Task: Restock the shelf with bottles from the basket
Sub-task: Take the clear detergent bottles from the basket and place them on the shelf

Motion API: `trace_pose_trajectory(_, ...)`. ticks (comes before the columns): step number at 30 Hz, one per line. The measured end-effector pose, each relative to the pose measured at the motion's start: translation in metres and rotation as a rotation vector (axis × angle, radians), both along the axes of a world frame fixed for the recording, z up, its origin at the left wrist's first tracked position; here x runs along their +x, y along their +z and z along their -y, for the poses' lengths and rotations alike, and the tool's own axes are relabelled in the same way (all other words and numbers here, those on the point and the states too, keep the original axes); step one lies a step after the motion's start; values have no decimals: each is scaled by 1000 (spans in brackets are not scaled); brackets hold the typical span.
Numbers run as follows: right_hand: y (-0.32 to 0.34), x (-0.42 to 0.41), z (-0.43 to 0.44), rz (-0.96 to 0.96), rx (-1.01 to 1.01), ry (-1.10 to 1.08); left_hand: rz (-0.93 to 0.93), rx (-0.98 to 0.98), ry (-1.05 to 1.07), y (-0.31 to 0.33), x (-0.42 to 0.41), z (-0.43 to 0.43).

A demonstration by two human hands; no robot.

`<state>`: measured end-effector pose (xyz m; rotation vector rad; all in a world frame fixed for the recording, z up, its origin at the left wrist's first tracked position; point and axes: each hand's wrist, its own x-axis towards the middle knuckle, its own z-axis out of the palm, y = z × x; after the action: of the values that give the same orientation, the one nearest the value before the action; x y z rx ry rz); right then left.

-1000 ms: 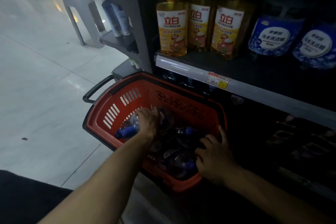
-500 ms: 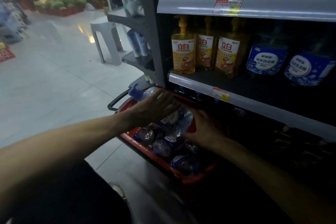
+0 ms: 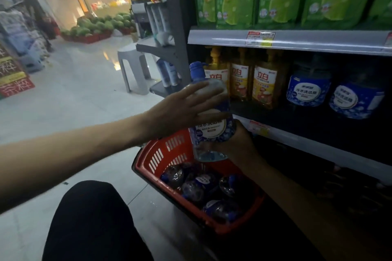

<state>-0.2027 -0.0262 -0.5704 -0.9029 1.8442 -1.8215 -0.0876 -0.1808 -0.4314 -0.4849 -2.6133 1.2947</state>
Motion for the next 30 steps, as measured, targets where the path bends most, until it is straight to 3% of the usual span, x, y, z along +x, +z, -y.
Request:
trace_pose_trajectory(2, 3, 2, -5, 66, -14, 6, -254, 200, -3, -21, 5, -5)
trace_pose_trajectory(6, 9, 8, -25, 121, -24, -63, -559, 1054, 140, -64, 10, -33)
trace_pose_trajectory(10, 15, 5, -53, 85, -87, -70, -566, 1787, 84, -65, 2, -76)
trace_pose_trajectory(13, 24, 4, -77, 94, -121, -79, -399, 2277, 213, -58, 1, -108)
trace_pose_trajectory(16, 29, -3, -107, 29, -112, -102, -293, 2343, 352, -62, -3, -127)
trace_pose_trajectory(20, 31, -20, -147, -16, -91, -192, -66, 2442, 312, -69, -24, -159)
trace_pose_trajectory(22, 26, -28, -166, -55, -67, -263, 22, 2392, 291, -71, -40, -177)
trace_pose_trajectory(30, 8, -57, -271, -224, 24, -501, 47, 2242, 176, -104, -109, -260)
